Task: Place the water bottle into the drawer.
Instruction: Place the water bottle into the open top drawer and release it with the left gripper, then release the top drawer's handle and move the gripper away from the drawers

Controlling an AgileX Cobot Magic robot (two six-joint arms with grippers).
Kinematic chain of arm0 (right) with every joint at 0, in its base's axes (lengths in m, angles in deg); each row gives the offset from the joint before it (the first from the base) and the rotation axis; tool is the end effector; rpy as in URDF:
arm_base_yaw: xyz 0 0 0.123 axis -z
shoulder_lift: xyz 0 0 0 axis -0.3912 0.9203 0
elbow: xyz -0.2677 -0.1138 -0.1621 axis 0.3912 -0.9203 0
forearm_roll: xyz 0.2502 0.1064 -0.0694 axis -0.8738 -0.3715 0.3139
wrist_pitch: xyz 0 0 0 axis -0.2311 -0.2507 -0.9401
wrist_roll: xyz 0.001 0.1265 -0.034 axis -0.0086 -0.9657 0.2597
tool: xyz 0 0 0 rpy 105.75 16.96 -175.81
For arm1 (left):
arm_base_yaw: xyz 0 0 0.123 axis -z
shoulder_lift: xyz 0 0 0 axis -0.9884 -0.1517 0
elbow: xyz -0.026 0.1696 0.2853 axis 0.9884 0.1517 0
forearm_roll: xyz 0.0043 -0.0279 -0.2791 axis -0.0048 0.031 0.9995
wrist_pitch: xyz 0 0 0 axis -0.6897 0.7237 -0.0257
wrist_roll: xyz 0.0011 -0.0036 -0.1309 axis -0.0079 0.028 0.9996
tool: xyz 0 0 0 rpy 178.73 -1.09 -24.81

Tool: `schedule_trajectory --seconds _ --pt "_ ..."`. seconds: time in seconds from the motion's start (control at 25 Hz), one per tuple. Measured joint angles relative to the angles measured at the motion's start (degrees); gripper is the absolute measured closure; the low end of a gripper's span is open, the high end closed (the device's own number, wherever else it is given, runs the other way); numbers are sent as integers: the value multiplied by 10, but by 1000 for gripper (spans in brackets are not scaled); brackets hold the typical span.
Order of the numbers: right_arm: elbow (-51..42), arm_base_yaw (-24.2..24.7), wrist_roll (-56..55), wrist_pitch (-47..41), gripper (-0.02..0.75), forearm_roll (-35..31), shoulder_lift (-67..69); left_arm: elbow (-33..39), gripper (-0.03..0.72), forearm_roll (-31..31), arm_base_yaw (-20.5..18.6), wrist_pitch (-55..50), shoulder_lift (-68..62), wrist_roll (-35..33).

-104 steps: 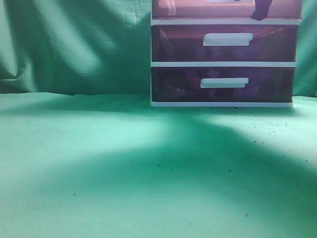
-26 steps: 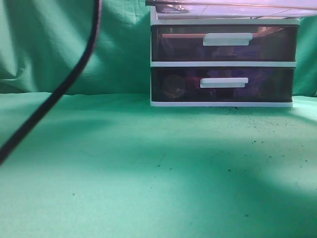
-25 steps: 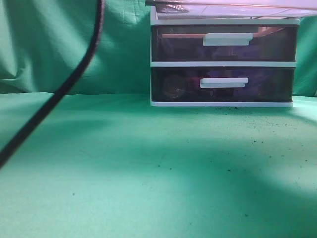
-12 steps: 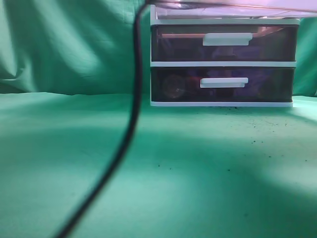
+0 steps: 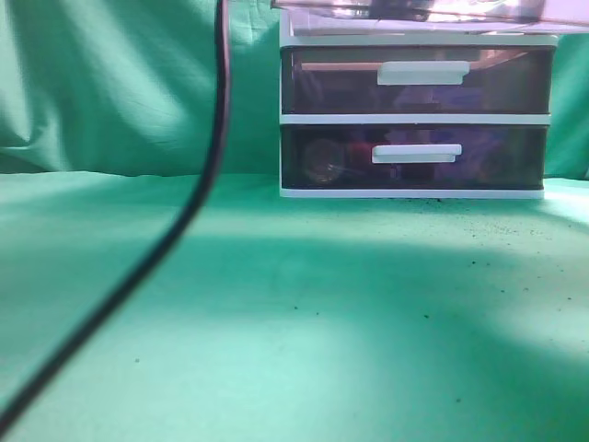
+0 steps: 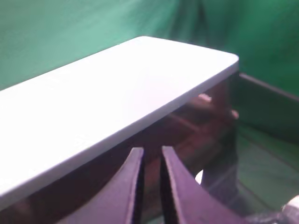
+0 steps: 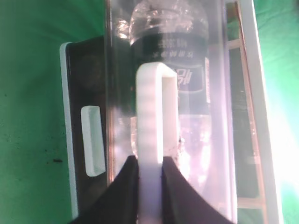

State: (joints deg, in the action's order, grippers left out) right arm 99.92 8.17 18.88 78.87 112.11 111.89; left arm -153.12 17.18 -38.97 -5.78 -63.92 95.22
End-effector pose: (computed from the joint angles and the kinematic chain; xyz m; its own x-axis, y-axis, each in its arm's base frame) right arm 0.3182 0.1026 0.2914 0.3177 -0.9220 -0.2215 -0.3468 0.1044 -0.9321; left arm 0.4426 -0.3912 0.4182 0.0713 0.1925 -0.9787 0.6218 0.7587 0.1945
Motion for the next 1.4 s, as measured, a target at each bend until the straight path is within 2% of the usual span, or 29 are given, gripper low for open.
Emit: schedule_trajectory --seconds 0.04,0.16,0.28,0.4,0.48,0.6,0.8,0.92,1.04,1.16,1.4 --pt "0 0 15 0 634 -3 0 -1 624 1 4 -59 19 0" --pt "2 0 60 -5 634 -9 0 -2 618 25 19 -221 81 -10" --pt "28 0 94 -18 634 -30 13 -3 618 68 30 -390 152 -77" --pt "84 0 114 -27 634 -48 46 -7 618 110 32 -522 218 -104" --pt "124 0 126 -31 634 -53 79 -3 618 133 32 -573 259 -107" --pt "188 0 136 -40 634 -60 137 51 618 177 32 -568 327 -107" --pt "279 9 147 -56 634 -68 207 211 618 195 32 -534 449 -110" --pt "310 18 152 -61 634 -68 230 307 618 214 32 -531 506 -110" --pt "327 25 156 -60 634 -57 248 373 618 229 32 -519 548 -98" --pt "339 28 156 -51 634 -48 261 406 618 241 32 -502 572 -91" --pt "345 29 156 -26 634 -41 273 413 618 241 32 -487 579 -89"
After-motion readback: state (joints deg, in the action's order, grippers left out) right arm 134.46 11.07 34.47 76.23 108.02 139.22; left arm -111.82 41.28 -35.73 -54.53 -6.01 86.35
